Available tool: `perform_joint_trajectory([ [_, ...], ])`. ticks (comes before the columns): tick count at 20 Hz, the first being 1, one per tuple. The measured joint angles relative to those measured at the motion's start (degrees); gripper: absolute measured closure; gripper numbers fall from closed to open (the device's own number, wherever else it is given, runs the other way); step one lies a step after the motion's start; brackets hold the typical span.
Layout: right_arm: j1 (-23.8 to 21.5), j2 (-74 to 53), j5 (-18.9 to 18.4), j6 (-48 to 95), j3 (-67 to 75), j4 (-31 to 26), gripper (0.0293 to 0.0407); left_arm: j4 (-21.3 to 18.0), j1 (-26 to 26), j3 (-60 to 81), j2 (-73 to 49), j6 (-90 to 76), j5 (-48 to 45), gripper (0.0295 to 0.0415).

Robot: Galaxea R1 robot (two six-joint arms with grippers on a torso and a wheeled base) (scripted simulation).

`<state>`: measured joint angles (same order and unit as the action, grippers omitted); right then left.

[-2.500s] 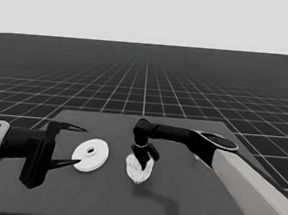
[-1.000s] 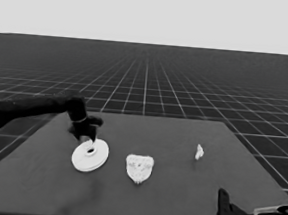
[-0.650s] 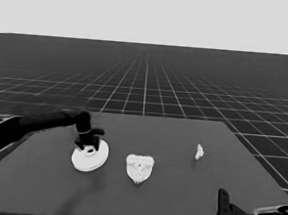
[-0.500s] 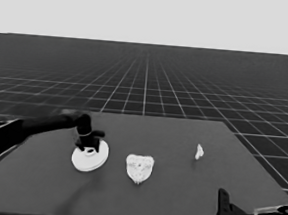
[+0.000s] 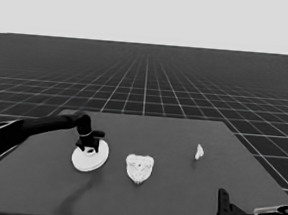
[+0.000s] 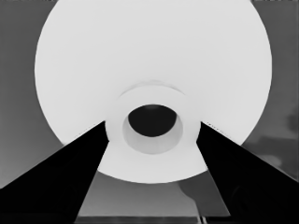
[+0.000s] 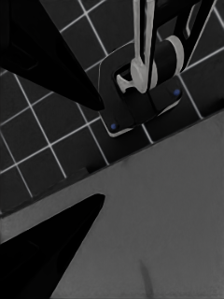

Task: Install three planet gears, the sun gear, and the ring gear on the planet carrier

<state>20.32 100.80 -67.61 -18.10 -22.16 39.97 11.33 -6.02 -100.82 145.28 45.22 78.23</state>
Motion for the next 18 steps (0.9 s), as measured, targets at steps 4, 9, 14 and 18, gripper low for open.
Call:
perform_joint_trajectory([
  [4,0.0,0.0,0.0,0.0,0.0,0.0,0.0315,0.0,0.0,0.0,0.0,0.0,-0.01,0.0362],
  [9,0.0,0.0,0.0,0.0,0.0,0.0,0.0315,-6.65,9.76,6.79,-3.07,2.69,7.22,0.0362],
  [14,0.0,0.0,0.0,0.0,0.0,0.0,0.0315,-7.22,10.42,6.76,-3.06,2.65,7.69,0.0362],
  [18,0.0,0.0,0.0,0.0,0.0,0.0,0.0315,-3.39,7.98,9.9,24.1,33.08,9.87,0.0362],
])
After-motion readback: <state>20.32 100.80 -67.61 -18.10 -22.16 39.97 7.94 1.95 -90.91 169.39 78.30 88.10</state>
